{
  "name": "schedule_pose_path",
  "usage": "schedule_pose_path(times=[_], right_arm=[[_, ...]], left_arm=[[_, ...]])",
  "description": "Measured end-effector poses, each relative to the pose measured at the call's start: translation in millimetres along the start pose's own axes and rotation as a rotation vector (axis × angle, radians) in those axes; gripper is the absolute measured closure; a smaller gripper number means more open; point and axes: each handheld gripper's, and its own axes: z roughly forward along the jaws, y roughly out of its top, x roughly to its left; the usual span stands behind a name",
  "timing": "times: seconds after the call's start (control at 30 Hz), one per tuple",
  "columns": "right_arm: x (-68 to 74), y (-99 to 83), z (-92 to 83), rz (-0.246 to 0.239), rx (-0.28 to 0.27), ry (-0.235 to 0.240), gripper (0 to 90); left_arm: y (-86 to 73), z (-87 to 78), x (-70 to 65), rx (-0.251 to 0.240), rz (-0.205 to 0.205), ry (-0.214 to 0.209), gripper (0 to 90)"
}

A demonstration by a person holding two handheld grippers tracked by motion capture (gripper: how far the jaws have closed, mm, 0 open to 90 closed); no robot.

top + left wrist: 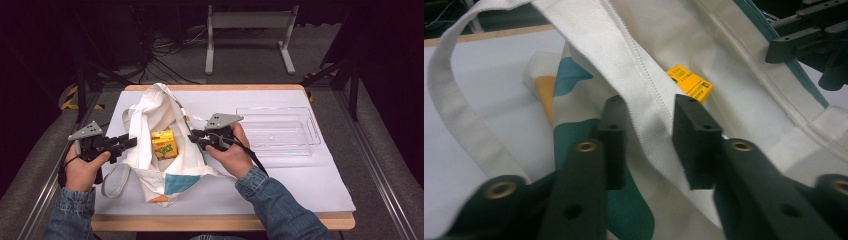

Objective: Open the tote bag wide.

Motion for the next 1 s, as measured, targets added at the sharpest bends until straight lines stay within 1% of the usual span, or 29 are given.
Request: schedule_pose_path(times=[0.03, 0.1, 0.13, 0.17, 0.2, 0.23, 0.3, 0.43, 0.5, 0.53, 0.6, 0.63, 0.67, 0.7, 0.73, 0.83, 1.0], right_arm=[[-0.3, -0.2, -0.9, -0.004, 0.007, -0.008, 83.6], [-1.1, -1.0, -2.4, -0.009, 0.014, -0.021, 86.4], [-1.9, -1.7, -3.3, -0.008, 0.017, -0.026, 86.9], [-2.6, -2.3, -4.0, -0.007, 0.019, -0.030, 87.1], [-4.7, -4.6, -6.0, -0.003, 0.031, -0.044, 87.3], [-4.7, -4.6, -6.0, -0.003, 0.031, -0.044, 87.3], [-7.0, -8.0, -7.8, -0.002, 0.048, -0.062, 87.4], [-10.7, -18.3, -9.4, -0.005, 0.100, -0.107, 87.5], [-11.2, -22.6, -9.5, 0.003, 0.121, -0.115, 87.5], [-12.0, -28.8, -10.1, 0.018, 0.144, -0.127, 87.5], [-12.5, -30.7, -10.3, 0.024, 0.152, -0.130, 87.5], [-13.8, -35.3, -11.1, 0.044, 0.167, -0.133, 87.4], [-14.4, -37.2, -11.4, 0.054, 0.175, -0.132, 87.4], [-14.4, -37.2, -11.4, 0.054, 0.175, -0.132, 87.4], [-15.0, -39.1, -11.6, 0.061, 0.184, -0.133, 87.4], [-15.0, -44.6, -11.8, 0.080, 0.210, -0.136, 87.3], [-15.1, -51.5, -10.8, 0.096, 0.245, -0.138, 87.2]], left_arm=[[-0.1, -1.4, 0.3, -0.004, 0.002, 0.004, 80.0], [-0.7, -4.4, 0.6, 0.007, 0.003, 0.017, 84.6], [-1.0, -5.4, 0.9, 0.010, 0.005, 0.027, 85.6], [-1.7, -6.9, 1.8, 0.016, 0.012, 0.049, 86.2], [-2.1, -7.9, 2.6, 0.021, 0.019, 0.060, 87.5], [-2.7, -8.7, 3.1, 0.026, 0.022, 0.075, 87.5], [-5.0, -11.0, 5.2, 0.043, 0.022, 0.108, 88.0], [-9.9, -11.8, 9.2, 0.071, 0.020, 0.134, 88.2], [-11.9, -11.7, 10.5, 0.092, 0.028, 0.149, 88.2], [-13.8, -11.7, 12.1, 0.101, 0.021, 0.152, 88.3], [-15.4, -11.8, 13.7, 0.108, 0.017, 0.156, 88.3], [-16.5, -11.3, 14.6, 0.108, 0.011, 0.156, 88.3], [-19.2, -10.7, 16.7, 0.126, -0.001, 0.162, 88.3], [-19.2, -10.7, 16.7, 0.126, -0.001, 0.162, 88.3], [-20.8, -10.0, 18.3, 0.135, 0.000, 0.168, 88.3], [-24.2, -8.6, 21.7, 0.152, -0.009, 0.164, 88.2], [-28.2, -6.0, 24.5, 0.186, -0.017, 0.172, 88.1]])
